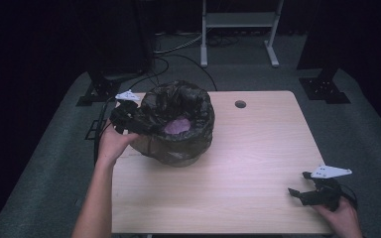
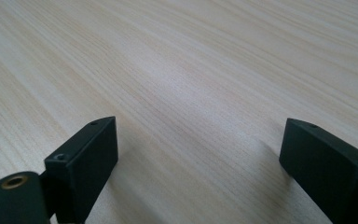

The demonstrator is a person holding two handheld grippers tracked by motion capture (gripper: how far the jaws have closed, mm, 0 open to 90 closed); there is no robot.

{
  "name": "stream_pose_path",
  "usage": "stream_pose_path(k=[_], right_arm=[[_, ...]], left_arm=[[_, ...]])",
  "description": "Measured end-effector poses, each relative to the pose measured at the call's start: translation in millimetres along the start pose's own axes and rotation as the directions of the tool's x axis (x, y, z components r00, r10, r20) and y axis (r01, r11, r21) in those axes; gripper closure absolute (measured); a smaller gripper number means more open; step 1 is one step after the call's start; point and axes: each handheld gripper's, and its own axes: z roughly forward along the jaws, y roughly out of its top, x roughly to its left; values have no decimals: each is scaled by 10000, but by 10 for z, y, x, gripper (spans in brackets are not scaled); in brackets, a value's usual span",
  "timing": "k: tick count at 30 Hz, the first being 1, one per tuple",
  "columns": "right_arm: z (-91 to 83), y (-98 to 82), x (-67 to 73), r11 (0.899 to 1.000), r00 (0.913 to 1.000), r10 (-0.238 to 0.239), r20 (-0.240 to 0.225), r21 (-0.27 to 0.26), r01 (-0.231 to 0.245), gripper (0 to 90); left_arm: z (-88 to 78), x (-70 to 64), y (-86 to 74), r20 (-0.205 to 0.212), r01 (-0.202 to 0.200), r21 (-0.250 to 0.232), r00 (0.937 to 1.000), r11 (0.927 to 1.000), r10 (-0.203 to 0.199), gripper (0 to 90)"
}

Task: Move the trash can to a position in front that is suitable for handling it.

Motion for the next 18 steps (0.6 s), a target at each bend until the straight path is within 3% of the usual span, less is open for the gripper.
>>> stream_pose_path(k=[7,18], right_arm=[[0,0,-1,10000,10000,-7,1,-7,7,102],[0,0,0,10000,10000,-3,6,-3,3,102]], left_arm=[[17,-142,-32,415,-155,-114,9990,9998,160,0],[37,-537,-69,1145,-672,-108,9911,9977,680,0]])
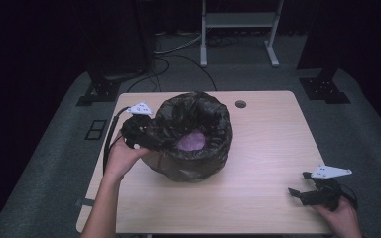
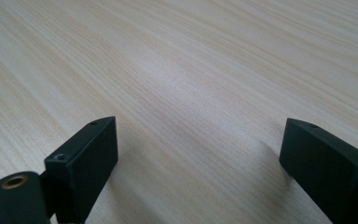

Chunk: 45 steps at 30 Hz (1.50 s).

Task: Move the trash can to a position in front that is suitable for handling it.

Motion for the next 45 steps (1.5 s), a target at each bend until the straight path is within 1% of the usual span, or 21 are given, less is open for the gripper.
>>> stream_pose_path(k=[1,2,4,5,6,7,9,10,12,14,18,19,28,31,34,35,36,37,38,42,45], right_arm=[[0,0,0,10000,10000,2,0,2,-2,102],[0,0,0,10000,10000,-5,0,0,5,102],[0,0,0,10000,10000,0,-2,1,0,102],[0,0,0,10000,10000,0,-2,1,0,102],[0,0,0,10000,10000,-1,-1,-2,1,102],[0,0,0,10000,10000,-2,-2,-2,2,102],[0,0,0,10000,10000,0,-1,-2,0,102],[0,0,0,10000,10000,7,-4,2,-7,102],[0,0,0,10000,10000,-1,-1,0,1,102],[0,0,0,10000,10000,-2,-1,-1,2,102],[0,0,0,10000,10000,7,-2,-2,-7,102],[0,0,0,10000,10000,7,-2,-2,-7,102],[0,0,0,10000,10000,5,0,-1,-5,102],[0,0,0,10000,10000,6,-1,1,-6,102],[0,0,0,10000,10000,5,0,1,-5,102],[0,0,0,10000,10000,5,0,1,-5,102],[0,0,0,10000,10000,5,0,0,-5,102],[0,0,0,10000,10000,5,0,0,-5,102],[0,0,0,10000,10000,4,0,0,-4,102],[0,0,0,10000,10000,4,0,-2,-4,102],[0,0,0,10000,10000,9,6,-2,-9,102]], left_arm=[[0,0,0,0,0,0,10000,10000,0,0],[9,-68,1,118,-127,59,9999,9999,126,0],[20,-138,-3,252,-198,41,9995,9998,197,0],[20,-138,-3,252,-198,41,9995,9998,197,0],[31,-206,-9,357,-262,3,9990,9997,262,0],[31,-206,-9,357,-262,3,9990,9997,262,0],[45,-308,-19,535,-370,-40,9979,9993,372,0],[45,-308,-19,535,-370,-40,9979,9993,372,0],[59,-394,-25,713,-451,-73,9964,9990,455,0],[65,-423,-25,775,-507,-80,9957,9987,511,0],[97,-559,-37,1052,-646,-196,9922,9977,663,0],[97,-559,-37,1052,-646,-196,9922,9977,663,0],[155,-829,-33,1580,-976,-221,9824,9950,999,0],[168,-880,-30,1659,-1070,-220,9801,9940,1092,0],[196,-984,-25,1864,-1182,-228,9751,9927,1203,0],[196,-984,-25,1864,-1182,-228,9751,9927,1203,0],[210,-1036,-23,1971,-1271,-238,9718,9916,1293,0],[210,-1036,-23,1971,-1271,-238,9718,9916,1293,0],[224,-1092,-20,2045,-1334,-247,9694,9908,1356,0],[228,-1160,-21,2103,-1439,-244,9667,9893,1458,0],[213,-1141,-34,2048,-1311,-352,9694,9907,1355,0]])
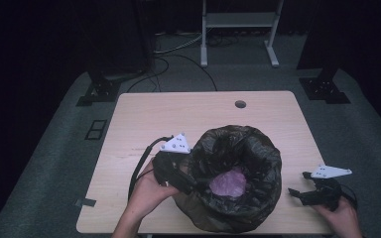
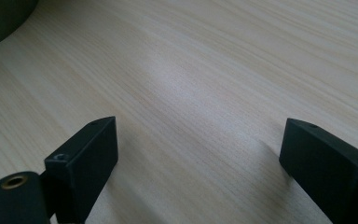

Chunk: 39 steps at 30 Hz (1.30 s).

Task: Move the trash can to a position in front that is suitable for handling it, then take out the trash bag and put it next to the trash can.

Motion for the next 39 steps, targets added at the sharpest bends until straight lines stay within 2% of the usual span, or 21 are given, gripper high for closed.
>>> stream_pose_path(k=[4,6,8,9,10,11,12,13,18,25,26,29,33,38,39], right_arm=[[0,0,0,10000,10000,2,-1,-1,-2,102],[0,0,0,10000,10000,3,-1,-1,-3,102],[0,0,0,10000,10000,0,-1,-2,0,102],[0,0,0,10000,10000,1,-2,-1,-1,102],[0,0,0,10000,10000,1,-1,-1,-1,102],[0,0,0,10000,10000,1,-1,-1,-1,102],[0,0,0,10000,10000,0,-1,-1,0,102],[0,0,0,10000,10000,0,0,2,0,102],[0,0,0,10000,10000,-9,-6,5,9,102],[0,0,0,10000,10000,-8,-6,8,8,102],[0,0,0,10000,10000,-8,-6,8,8,102],[0,0,0,10000,10000,-10,-8,3,10,102],[0,0,0,10000,10000,-8,-7,4,8,102],[0,0,0,10000,10000,-14,-8,6,14,102],[0,0,0,10000,10000,-10,-7,3,10,102]], left_arm=[[-141,30,13,-250,46,-399,9997,9992,-57,0],[-165,29,20,-273,25,-449,9996,9990,-37,0],[-226,32,38,-256,-53,-629,9997,9980,37,69],[-263,37,46,-171,-105,-754,9998,9971,93,69],[-284,42,53,-59,-81,-889,10000,9960,76,195],[-298,48,60,3,-120,-928,9999,9956,121,195],[-315,49,75,72,-182,-998,9998,9948,190,242],[-333,47,104,-14,-329,-1046,9995,9940,330,327],[-350,34,208,153,-675,-1001,9975,9927,694,527],[-313,10,352,312,-997,-923,9942,9907,1029,765],[-307,7,368,361,-1040,-916,9935,9903,1077,765],[-249,3,447,633,-1133,-929,9908,9892,1194,859],[-196,-2,539,876,-1073,-821,9896,9908,1144,883],[-149,-34,648,1034,-1181,-841,9866,9894,1266,884],[-128,-54,708,1123,-1286,-824,9841,9883,1374,884]])
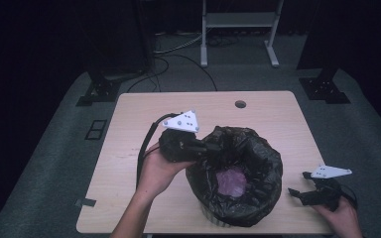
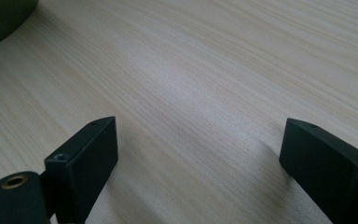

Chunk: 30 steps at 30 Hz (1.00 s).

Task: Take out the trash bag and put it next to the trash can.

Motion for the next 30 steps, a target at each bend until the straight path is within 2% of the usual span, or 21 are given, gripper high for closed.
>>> stream_pose_path(k=[8,17,18,21,22,30], right_arm=[[-1,0,0,10000,10000,-1,-2,7,1,102],[0,0,0,10000,10000,1,-1,0,-1,102],[0,0,0,10000,10000,-1,0,3,1,102],[0,0,0,10000,10000,-1,-1,3,1,102],[0,0,0,10000,10000,2,0,-1,-2,102],[0,0,0,10000,10000,5,1,2,-5,102]], left_arm=[[111,-16,193,320,-230,-9,9992,9997,230,887],[360,-26,387,826,-469,147,9955,9988,455,888],[432,-34,432,945,-518,228,9943,9984,494,888],[493,-44,467,1036,-568,227,9931,9981,542,888],[570,-58,515,1157,-666,264,9913,9974,631,888],[816,-115,685,1550,-906,367,9843,9952,839,888]])
